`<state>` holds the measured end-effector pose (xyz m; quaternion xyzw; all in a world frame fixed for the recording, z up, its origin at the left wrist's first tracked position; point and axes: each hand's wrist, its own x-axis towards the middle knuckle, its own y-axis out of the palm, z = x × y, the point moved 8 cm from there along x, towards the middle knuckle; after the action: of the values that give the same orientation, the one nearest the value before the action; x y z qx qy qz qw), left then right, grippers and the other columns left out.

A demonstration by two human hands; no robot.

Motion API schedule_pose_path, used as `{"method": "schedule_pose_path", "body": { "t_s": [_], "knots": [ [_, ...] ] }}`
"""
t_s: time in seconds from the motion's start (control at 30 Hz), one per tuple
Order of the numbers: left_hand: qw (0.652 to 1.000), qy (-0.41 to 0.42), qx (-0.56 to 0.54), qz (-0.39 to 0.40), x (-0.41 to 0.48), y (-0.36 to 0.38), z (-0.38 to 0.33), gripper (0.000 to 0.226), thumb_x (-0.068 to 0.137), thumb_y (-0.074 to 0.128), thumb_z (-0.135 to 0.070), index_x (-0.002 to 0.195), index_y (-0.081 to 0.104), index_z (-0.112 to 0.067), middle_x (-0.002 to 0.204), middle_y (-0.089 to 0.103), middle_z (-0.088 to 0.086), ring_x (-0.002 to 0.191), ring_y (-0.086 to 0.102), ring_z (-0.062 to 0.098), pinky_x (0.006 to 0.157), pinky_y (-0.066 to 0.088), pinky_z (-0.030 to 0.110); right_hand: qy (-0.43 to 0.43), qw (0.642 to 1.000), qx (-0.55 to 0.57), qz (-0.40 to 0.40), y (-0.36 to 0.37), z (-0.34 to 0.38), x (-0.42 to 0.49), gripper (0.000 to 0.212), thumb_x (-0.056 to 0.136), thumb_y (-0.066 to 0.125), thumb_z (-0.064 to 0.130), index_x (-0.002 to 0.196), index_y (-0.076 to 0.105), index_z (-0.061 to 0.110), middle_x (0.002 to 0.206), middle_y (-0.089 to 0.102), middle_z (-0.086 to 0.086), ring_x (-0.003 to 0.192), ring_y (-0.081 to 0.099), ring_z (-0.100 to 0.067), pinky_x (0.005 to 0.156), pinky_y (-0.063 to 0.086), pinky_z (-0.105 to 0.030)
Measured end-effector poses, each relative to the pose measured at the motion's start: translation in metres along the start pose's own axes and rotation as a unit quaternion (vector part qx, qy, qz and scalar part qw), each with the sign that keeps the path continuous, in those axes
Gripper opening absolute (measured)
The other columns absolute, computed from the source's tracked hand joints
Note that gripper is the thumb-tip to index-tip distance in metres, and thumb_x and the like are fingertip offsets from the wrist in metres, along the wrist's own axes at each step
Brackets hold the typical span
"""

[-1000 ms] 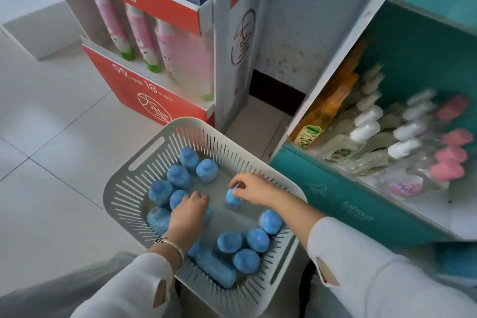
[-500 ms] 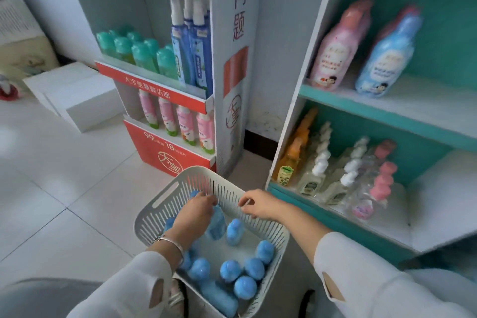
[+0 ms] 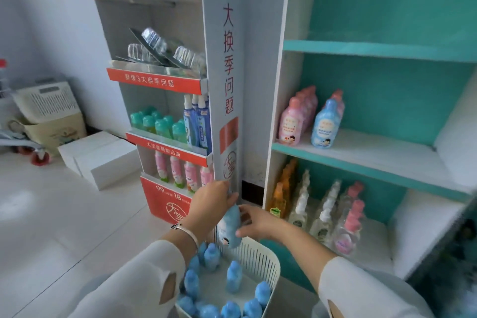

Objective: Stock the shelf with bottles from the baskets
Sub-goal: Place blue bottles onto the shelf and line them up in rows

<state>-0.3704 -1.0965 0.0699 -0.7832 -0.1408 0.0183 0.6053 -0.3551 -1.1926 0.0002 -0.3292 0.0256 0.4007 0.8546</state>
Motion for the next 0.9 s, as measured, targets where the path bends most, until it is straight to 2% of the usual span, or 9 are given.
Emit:
{"method": "schedule_pose_path", "body": {
  "t_s": [0.07,0.23,0.37,0.47,0.57,0.67,0.77,0.87,0.9],
  "knots": [
    [1.0,-0.017,-0.003,-0.024,0.0,-0.014,-0.011,0.029,0.089,0.051,-0.034,0.087,0.057,-0.006,0.084,0.058,0.011,0.076,0.057,0.028,0.061,0.039,0.031,-0.012,1.0,0.022,-0.012,-0.003,0.005,-0.005,0.061,0.08,0.072,0.017,0.134,0.042,0.016,0.118,0.055,0.004,0.1,0.052,-0.006,0.086,0.042,-0.018],
    [0.997,-0.016,-0.027,-0.064,0.004,-0.035,-0.041,0.037,0.088,0.048,-0.052,0.078,0.05,-0.016,0.076,0.054,0.001,0.072,0.055,0.02,0.06,0.039,0.027,-0.051,0.984,-0.003,-0.169,-0.04,0.011,-0.016,0.053,0.075,0.076,0.031,0.119,0.049,0.016,0.107,0.059,0.003,0.097,0.056,-0.012,0.084,0.046,-0.025],
    [0.979,0.03,-0.203,-0.016,0.021,-0.021,-0.054,0.032,0.097,0.039,-0.041,0.103,0.057,-0.015,0.094,0.052,0.003,0.094,0.055,0.024,0.075,0.037,0.028,-0.05,0.973,0.079,-0.21,-0.078,0.007,-0.03,0.056,0.076,0.077,0.025,0.121,0.046,0.014,0.106,0.056,0.003,0.098,0.055,-0.014,0.074,0.045,-0.018],
    [0.937,0.048,-0.345,0.036,0.023,-0.004,-0.064,0.031,0.099,0.04,-0.028,0.124,0.049,-0.013,0.114,0.055,0.008,0.108,0.055,0.023,0.09,0.043,0.03,-0.064,0.953,0.186,-0.23,-0.112,-0.001,-0.04,0.056,0.074,0.079,0.024,0.121,0.049,0.018,0.111,0.061,-0.001,0.103,0.061,-0.018,0.084,0.054,-0.031],
    [0.908,0.045,-0.409,0.075,0.022,0.009,-0.084,0.036,0.093,0.052,-0.026,0.126,0.046,-0.013,0.113,0.061,0.006,0.096,0.062,0.016,0.083,0.055,0.03,-0.085,0.933,0.257,-0.239,-0.144,-0.006,-0.052,0.054,0.076,0.077,0.015,0.123,0.051,0.017,0.118,0.063,-0.01,0.105,0.064,-0.027,0.087,0.055,-0.045],
    [0.903,0.052,-0.422,0.056,0.035,0.001,-0.11,0.039,0.092,0.055,-0.028,0.127,0.045,-0.014,0.114,0.06,0.001,0.087,0.062,0.007,0.07,0.054,0.018,-0.102,0.928,0.245,-0.262,-0.176,-0.005,-0.062,0.049,0.077,0.075,0.01,0.119,0.053,0.017,0.115,0.064,-0.007,0.107,0.063,-0.026,0.09,0.054,-0.047],
    [0.893,0.073,-0.444,0.036,0.054,-0.014,-0.141,0.047,0.091,0.056,-0.027,0.135,0.041,-0.02,0.13,0.055,0.002,0.109,0.059,0.017,0.09,0.052,0.03,-0.123,0.919,0.197,-0.318,-0.217,0.002,-0.07,0.045,0.077,0.075,0.01,0.115,0.052,0.019,0.11,0.061,-0.002,0.107,0.06,-0.022,0.09,0.054,-0.041],
    [0.905,0.112,-0.411,-0.009,0.067,-0.033,-0.167,0.051,0.091,0.057,-0.018,0.138,0.038,-0.022,0.135,0.046,0.0,0.12,0.047,0.017,0.098,0.041,0.03,-0.144,0.893,0.126,-0.407,-0.261,0.011,-0.075,0.049,0.076,0.077,0.014,0.118,0.052,0.016,0.109,0.059,0.0,0.102,0.057,-0.02,0.087,0.053,-0.041],
    [0.91,0.123,-0.395,-0.016,0.07,-0.036,-0.173,0.05,0.091,0.056,-0.017,0.138,0.037,-0.023,0.137,0.044,0.001,0.123,0.046,0.018,0.101,0.04,0.032,-0.138,0.883,0.106,-0.435,-0.274,0.011,-0.076,0.055,0.075,0.078,0.016,0.122,0.05,0.015,0.11,0.058,0.001,0.1,0.057,-0.019,0.081,0.053,-0.035]
  ]
}}
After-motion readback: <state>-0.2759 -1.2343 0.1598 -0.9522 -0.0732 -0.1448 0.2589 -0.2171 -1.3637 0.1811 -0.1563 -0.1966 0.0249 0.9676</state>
